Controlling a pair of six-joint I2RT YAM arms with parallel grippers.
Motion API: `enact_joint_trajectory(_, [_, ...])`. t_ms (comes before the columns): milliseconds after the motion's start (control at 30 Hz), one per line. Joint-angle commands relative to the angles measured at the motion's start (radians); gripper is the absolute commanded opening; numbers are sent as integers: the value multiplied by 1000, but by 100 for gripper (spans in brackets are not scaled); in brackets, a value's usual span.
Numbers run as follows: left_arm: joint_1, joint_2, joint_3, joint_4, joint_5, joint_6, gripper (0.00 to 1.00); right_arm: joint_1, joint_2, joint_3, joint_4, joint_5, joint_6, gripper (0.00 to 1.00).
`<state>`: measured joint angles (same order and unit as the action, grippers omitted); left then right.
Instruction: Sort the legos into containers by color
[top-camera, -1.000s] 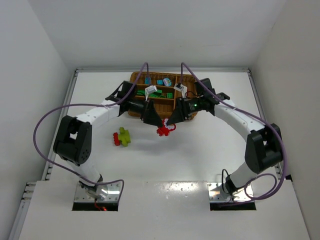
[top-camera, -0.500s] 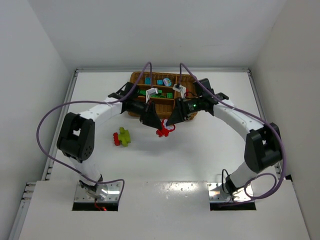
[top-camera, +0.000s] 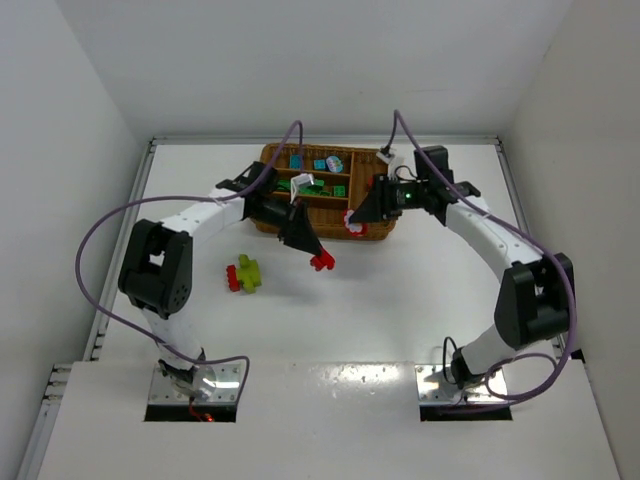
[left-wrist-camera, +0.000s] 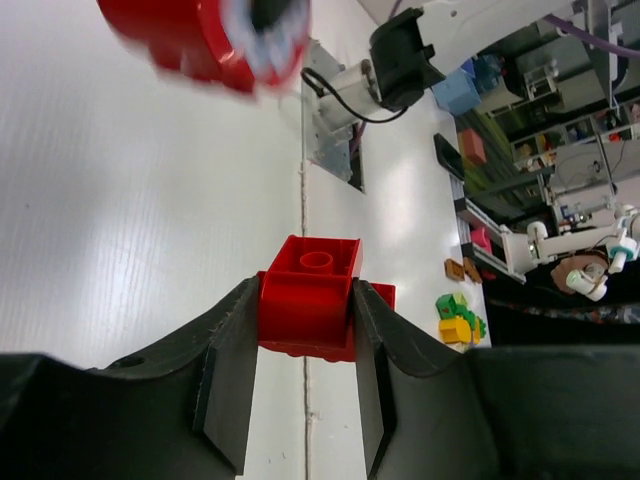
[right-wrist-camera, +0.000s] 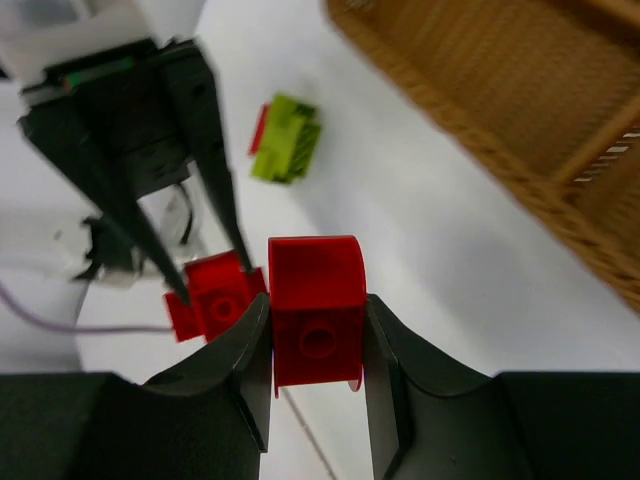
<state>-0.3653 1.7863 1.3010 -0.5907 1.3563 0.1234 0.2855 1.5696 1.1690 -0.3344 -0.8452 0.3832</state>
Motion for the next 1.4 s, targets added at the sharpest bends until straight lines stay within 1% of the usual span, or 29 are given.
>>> enact_joint_trajectory(0, [31, 12, 41, -14, -9, 19, 0, -35, -31, 1, 89, 125, 68, 17])
enact_joint_trajectory(67, [41, 12, 53, -14, -23, 9, 0, -35, -20, 1, 109, 164, 113, 17])
enact_joint_trajectory(100, [51, 12, 53, -14, -38, -14, 0, -35, -7, 11, 109, 263, 126, 17])
enact_joint_trajectory(167, [63, 12, 63, 61, -113, -127, 0, -25, 16, 61, 68, 433, 170, 17])
enact_joint_trajectory(200, [74, -5, 44, 124, -165, -207, 0, -25, 53, 82, 28, 587, 180, 17])
enact_joint_trajectory(233, [74, -36, 32, 206, -272, -311, 0, -16, 73, 118, 28, 651, 192, 17])
enact_joint_trajectory(267, [74, -50, 32, 236, -337, -361, 0, -16, 95, 138, 6, 772, 218, 17])
enact_joint_trajectory(300, [83, -59, 32, 255, -392, -402, 0, -16, 116, 153, 6, 800, 238, 17])
enact_joint_trajectory(333, [83, -70, 46, 255, -473, -448, 0, -6, 166, 199, -6, 872, 249, 17])
enact_joint_trajectory(400, [83, -70, 58, 255, -529, -493, 0, 6, 225, 257, -38, 909, 249, 17])
enact_joint_trajectory(433, [83, -83, 67, 255, -604, -528, 0, 6, 287, 326, -57, 948, 249, 17])
enact_joint_trajectory(533, [83, -108, 67, 255, -706, -576, 0, 15, 369, 440, -109, 995, 235, 18])
enact_joint_trajectory(567, [83, -122, 76, 255, -768, -587, 0, 15, 410, 457, -109, 995, 235, 20])
enact_joint_trajectory(633, [83, -133, 76, 255, -807, -614, 0, 15, 444, 503, -126, 1020, 235, 26])
enact_joint_trajectory(733, [83, -133, 76, 255, -852, -636, 0, 15, 477, 544, -149, 1042, 235, 51])
enact_joint_trajectory(767, [83, -133, 86, 255, -868, -649, 0, 15, 477, 554, -161, 1042, 235, 64])
enact_joint_trajectory(800, [83, -142, 86, 255, -869, -650, 0, 15, 477, 554, -161, 1029, 226, 68])
enact_joint_trajectory(867, [74, -142, 86, 255, -887, -672, 0, 26, 429, 500, -161, 1016, 226, 68])
enact_joint_trajectory(900, [74, -142, 96, 255, -887, -673, 0, 26, 399, 468, -143, 974, 217, 68])
enact_joint_trajectory(933, [74, -142, 96, 255, -899, -685, 0, 26, 313, 425, -83, 941, 217, 68])
enact_joint_trajectory(967, [65, -142, 96, 255, -899, -697, 0, 26, 266, 326, -43, 896, 206, 66])
enact_joint_trajectory(1000, [65, -142, 106, 255, -927, -697, 0, 26, 218, 273, -4, 806, 206, 66])
enact_joint_trajectory(1033, [65, -142, 106, 255, -940, -709, 0, 40, 173, 227, 65, 769, 206, 65])
enact_joint_trajectory(1067, [55, -142, 106, 264, -953, -728, 0, 50, 97, 152, 90, 734, 206, 64])
enact_joint_trajectory(1167, [36, -133, 116, 264, -982, -755, 0, 115, 17, 57, 164, 646, 235, 64])
enact_joint_trajectory(1233, [25, -133, 116, 264, -1006, -755, 0, 173, -13, 32, 217, 624, 263, 64])
enact_joint_trajectory(1267, [14, -133, 116, 264, -1007, -766, 0, 194, -22, 32, 228, 615, 273, 68])
enact_joint_trajectory(1300, [14, -133, 116, 264, -1020, -777, 0, 214, -22, 32, 229, 615, 273, 70])
enact_joint_trajectory(1367, [5, -133, 116, 264, -1033, -788, 0, 260, 21, 76, 239, 624, 273, 70])
